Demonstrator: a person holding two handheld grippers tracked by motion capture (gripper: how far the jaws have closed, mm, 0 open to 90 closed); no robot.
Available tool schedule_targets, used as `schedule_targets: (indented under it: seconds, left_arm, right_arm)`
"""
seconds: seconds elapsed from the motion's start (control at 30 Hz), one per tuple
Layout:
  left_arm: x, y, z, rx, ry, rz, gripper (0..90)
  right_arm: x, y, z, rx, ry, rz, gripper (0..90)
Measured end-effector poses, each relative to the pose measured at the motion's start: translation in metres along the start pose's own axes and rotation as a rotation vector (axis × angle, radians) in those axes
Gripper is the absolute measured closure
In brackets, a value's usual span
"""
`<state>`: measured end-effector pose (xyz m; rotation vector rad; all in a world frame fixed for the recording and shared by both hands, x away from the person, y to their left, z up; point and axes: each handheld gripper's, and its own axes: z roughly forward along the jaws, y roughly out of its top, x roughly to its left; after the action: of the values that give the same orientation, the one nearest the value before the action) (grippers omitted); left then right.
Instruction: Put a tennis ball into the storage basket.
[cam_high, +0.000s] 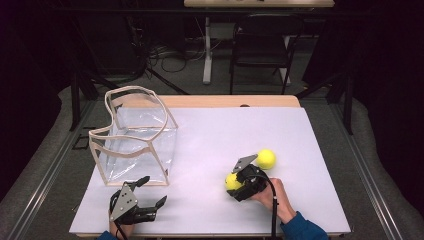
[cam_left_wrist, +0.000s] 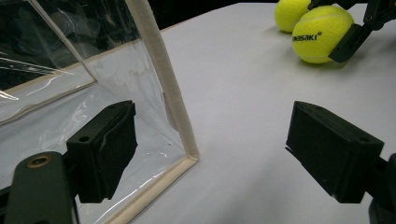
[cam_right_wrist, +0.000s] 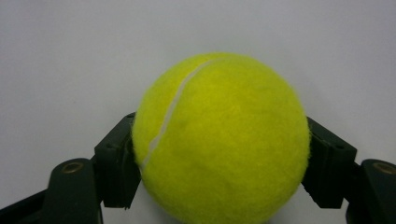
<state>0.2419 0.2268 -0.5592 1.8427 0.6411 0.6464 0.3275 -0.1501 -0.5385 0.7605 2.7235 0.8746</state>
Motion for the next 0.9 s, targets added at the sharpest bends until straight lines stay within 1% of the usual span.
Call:
schedule_targets:
  seconds: [0.27, 0.53, 0.57, 0.7, 0.87, 0.9]
  left_arm:
    - [0.0, 0.0, 0.0, -0.003, -0.001, -0.008, 15.9]
    - [0.0, 0.0, 0.0, -0.005, -0.002, -0.006, 15.9]
    - [0.0, 0.0, 0.0, -0.005, -0.002, -0.006, 16.0]
    - [0.0, 0.0, 0.0, -0.004, -0.004, -0.005, 15.9]
    - [0.0, 0.0, 0.0, -0.005, -0.005, -0.005, 16.0]
    - [0.0, 0.0, 0.0, -0.006, -0.006, -0.005, 15.9]
  right_arm:
    - [0.002, 0.001, -0.004, -0.03, -0.004, 0.002, 25.8]
    - [0.004, 0.001, -0.009, -0.052, -0.011, 0.001, 25.9]
    - [0.004, 0.001, -0.009, -0.063, -0.012, 0.002, 25.9]
    - [0.005, 0.002, -0.011, -0.076, -0.012, -0.001, 25.9]
    - [0.005, 0.002, -0.012, -0.085, -0.015, 0.003, 26.0]
    - [0.005, 0.002, -0.013, -0.096, -0.012, 0.004, 26.0]
